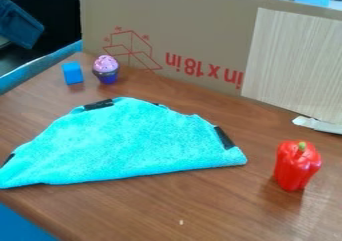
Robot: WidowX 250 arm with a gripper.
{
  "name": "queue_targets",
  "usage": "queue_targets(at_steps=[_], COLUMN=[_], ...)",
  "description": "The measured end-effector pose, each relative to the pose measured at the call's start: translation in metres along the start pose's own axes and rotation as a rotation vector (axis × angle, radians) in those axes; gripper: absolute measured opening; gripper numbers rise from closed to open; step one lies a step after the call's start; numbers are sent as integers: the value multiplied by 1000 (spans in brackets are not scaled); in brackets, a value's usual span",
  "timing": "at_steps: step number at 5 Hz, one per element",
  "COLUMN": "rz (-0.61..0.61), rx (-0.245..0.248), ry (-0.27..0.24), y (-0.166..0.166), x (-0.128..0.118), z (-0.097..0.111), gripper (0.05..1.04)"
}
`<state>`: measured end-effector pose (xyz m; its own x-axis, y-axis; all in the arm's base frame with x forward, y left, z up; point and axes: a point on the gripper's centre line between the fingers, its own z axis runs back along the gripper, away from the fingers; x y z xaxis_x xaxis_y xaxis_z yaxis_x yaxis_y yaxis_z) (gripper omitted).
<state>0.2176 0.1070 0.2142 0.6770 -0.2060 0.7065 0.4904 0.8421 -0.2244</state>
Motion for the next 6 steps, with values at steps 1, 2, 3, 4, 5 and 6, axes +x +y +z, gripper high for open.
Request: queue_targets(at_steps=[1,2,3,4,5,6], rz=[13,-26,-46,-69,-69,-66], rx=[-2,137,218,250,259,301], ry=[6,52,94,131,182,170], y=[2,24,49,66,86,105], x=[-4,-12,-22,-32,-44,-51], z=[-3,-10,-18,-27,-50,-63], gripper=[999,1000,1000,1000,999,1000])
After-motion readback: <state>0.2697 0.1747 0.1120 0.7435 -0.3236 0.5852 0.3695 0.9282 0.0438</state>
